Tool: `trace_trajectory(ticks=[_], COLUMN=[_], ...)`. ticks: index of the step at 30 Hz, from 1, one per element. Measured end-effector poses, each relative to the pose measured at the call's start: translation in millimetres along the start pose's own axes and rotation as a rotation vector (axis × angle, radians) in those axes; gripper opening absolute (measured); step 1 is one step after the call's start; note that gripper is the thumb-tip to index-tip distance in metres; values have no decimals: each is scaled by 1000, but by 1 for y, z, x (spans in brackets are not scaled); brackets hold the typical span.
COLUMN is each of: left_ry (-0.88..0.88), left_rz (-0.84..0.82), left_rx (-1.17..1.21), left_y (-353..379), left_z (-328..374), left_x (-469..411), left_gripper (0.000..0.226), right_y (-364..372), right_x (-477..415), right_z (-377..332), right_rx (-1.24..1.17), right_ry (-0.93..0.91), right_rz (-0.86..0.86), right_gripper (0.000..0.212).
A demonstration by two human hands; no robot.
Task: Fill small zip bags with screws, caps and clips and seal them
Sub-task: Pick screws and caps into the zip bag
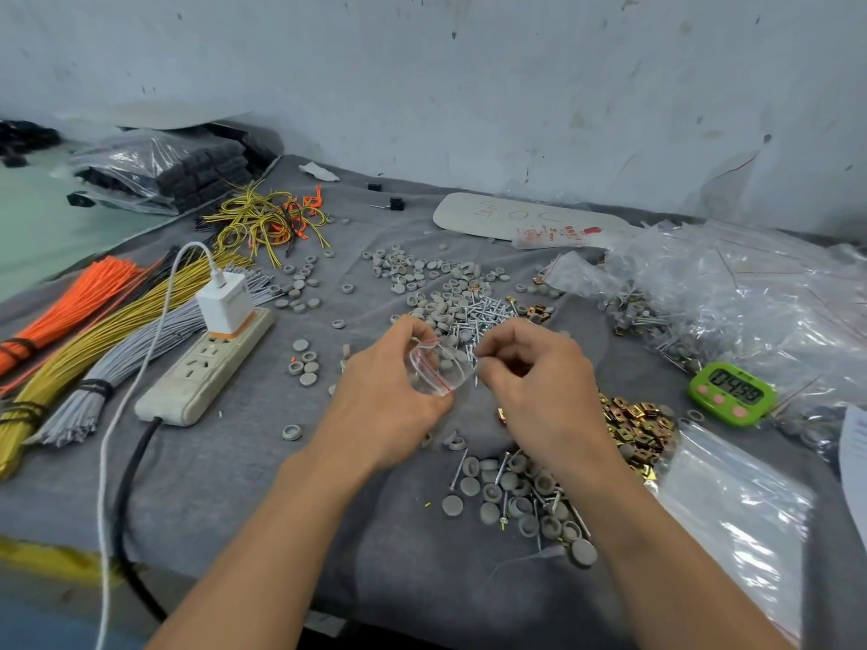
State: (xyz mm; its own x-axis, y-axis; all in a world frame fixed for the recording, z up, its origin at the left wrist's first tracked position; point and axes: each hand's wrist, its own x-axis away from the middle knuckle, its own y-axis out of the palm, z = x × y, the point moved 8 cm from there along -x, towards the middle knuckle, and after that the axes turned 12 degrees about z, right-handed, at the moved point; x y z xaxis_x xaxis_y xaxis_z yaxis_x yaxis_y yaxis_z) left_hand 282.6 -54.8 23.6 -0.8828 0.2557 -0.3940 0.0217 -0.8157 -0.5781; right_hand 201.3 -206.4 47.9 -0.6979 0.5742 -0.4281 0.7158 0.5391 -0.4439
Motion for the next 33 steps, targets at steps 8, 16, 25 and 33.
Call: trace_trajectory(ticks=[8,16,25,33], left_ry=[138,129,215,87], left_rz=[-196,-175,-339,-187], left_rx=[21,86,150,1], left_y=[14,7,15,1], left_z=[17,23,28,-7], left_x=[7,8,14,-1], left_gripper=[48,46,91,78], right_y=[28,24,39,18], right_x=[19,15,24,14], right_z=[-29,-20,-10,8], right_rx=[132,97,219,-378], right_ry=[-243,-191,-155,271], right_rz=[-273,-199,-424,-415], right_gripper=[37,14,17,29])
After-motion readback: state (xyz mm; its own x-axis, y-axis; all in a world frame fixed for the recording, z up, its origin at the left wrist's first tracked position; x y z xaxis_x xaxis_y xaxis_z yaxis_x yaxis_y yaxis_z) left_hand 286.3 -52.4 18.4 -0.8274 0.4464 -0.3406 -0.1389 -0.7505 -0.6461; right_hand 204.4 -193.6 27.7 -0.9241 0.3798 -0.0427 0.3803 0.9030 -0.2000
